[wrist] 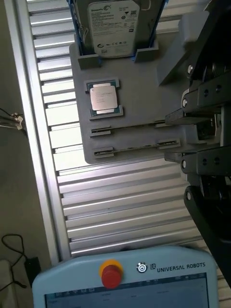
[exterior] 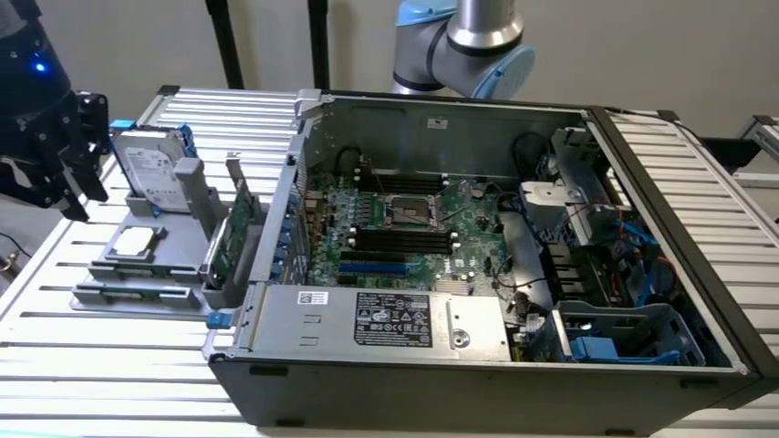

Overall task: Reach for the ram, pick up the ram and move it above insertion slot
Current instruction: 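Pick up the ram and move it above insertion slot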

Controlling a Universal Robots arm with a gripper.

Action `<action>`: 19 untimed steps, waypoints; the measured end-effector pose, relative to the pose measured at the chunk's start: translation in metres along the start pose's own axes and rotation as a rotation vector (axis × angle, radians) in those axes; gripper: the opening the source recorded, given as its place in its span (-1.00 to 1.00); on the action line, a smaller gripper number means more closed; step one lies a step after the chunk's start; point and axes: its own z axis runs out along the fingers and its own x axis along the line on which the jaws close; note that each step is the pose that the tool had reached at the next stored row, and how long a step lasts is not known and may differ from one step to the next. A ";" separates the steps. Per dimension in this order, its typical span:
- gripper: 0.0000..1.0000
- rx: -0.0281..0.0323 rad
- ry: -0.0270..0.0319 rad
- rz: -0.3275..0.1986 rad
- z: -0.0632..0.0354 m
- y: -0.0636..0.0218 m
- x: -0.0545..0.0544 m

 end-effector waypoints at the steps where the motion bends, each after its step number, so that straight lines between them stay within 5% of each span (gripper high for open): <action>1: -0.27 0.0000 0.0002 -0.003 0.0019 -0.0001 0.000; 19: -0.27 0.0007 0.0026 -0.061 0.0346 -0.0014 0.000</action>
